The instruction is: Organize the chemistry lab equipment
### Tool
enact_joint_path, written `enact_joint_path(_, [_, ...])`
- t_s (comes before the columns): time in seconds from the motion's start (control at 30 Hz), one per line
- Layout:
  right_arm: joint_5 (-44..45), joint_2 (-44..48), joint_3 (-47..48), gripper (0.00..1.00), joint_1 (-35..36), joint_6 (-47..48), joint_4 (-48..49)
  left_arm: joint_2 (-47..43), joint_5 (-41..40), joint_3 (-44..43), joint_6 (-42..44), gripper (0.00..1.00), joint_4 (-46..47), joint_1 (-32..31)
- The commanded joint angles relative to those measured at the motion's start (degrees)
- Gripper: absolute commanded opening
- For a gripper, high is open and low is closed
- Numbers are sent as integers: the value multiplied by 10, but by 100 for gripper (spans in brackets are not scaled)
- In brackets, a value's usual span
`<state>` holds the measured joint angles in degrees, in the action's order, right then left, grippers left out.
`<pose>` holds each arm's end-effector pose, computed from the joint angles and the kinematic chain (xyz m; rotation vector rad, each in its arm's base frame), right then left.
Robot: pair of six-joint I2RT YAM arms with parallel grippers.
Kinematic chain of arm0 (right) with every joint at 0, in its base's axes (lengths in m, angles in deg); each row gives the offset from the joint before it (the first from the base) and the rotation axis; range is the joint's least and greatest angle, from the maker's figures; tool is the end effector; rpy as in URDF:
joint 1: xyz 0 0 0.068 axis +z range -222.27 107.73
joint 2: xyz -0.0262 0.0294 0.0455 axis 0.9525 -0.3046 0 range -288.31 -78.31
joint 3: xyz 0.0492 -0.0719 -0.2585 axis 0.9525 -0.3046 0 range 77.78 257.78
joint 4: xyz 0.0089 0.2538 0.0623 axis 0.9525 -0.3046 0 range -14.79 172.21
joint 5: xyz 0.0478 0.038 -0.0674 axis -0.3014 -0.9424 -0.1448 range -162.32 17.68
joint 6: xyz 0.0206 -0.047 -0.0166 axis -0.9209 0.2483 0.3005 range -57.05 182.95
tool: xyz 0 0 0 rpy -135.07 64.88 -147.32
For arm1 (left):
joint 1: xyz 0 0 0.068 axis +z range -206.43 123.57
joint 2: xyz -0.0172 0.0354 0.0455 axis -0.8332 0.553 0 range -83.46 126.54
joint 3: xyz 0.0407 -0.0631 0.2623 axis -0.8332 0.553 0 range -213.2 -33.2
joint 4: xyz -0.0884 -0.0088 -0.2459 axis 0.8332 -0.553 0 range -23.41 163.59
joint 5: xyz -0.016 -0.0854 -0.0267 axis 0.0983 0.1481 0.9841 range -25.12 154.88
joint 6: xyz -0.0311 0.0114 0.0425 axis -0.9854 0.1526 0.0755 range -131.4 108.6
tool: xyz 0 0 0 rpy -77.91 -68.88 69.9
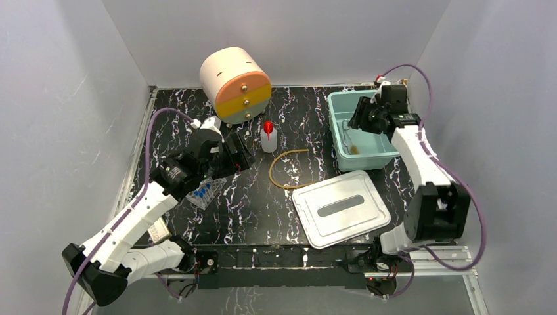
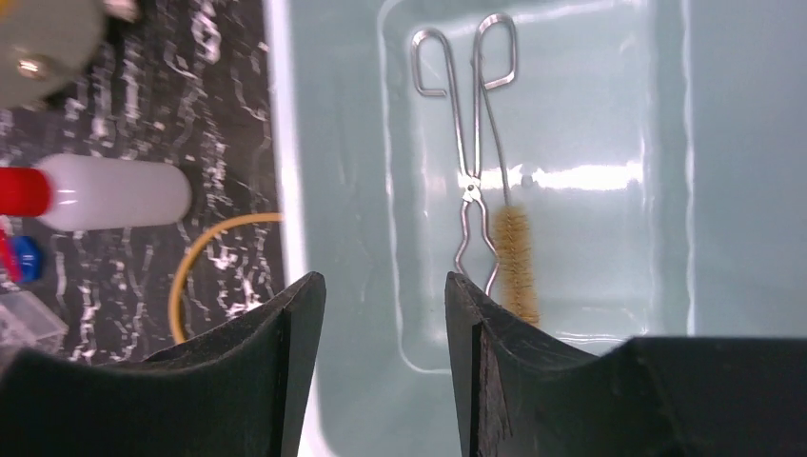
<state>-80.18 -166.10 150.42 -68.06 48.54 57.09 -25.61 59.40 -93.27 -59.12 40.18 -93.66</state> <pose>0.3442 0.0303 0.3005 0.1307 2.2830 0.3263 0.1737 -0.1278 0.3500 -0.2615 2.1969 -0.7638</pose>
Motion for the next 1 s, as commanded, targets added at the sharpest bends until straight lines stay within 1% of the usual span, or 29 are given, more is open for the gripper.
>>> enact_joint_path(0.0, [-13,89,9,57,8,-20,-8,9,-52,-54,48,86,-34,1])
enact_joint_path(0.13, [-11,148,0,57,22,-7,-1,42,-109,-102,57,86,-79,2])
enact_joint_path(0.23, [-11,186,1,58,22,-5,2,97,-160,-170,60,86,-151,6])
enact_joint_path(0.27, [-19,194,0,58,22,-11,4,119,-182,-189,60,86,-183,9])
enact_joint_path(0.33, [-45,212,-10,58,22,-23,11,148,-220,-212,61,86,-212,19])
enact_joint_path(0.43, [-83,238,-37,58,24,-45,27,162,-257,-214,82,89,-210,49])
enact_joint_path(0.5, [-98,256,-57,58,24,-53,33,165,-267,-207,96,93,-201,89])
enact_joint_path(0.57, [-102,275,-76,58,25,-61,34,171,-259,-201,111,95,-184,130])
enact_joint_path(0.63, [-110,292,-91,59,24,-69,37,192,-216,-209,125,95,-160,167])
enact_joint_path(0.73, [-120,320,-108,59,25,-85,42,255,-237,-243,116,96,-173,181])
enact_joint_path(0.77, [-122,327,-112,59,25,-89,43,279,-242,-247,114,95,-175,186])
enact_joint_path(0.83, [-122,342,-116,59,25,-90,42,297,-234,-239,118,91,-156,201])
enact_joint_path(0.97, [-121,360,-120,60,25,-87,35,308,-213,-202,141,75,-86,220])
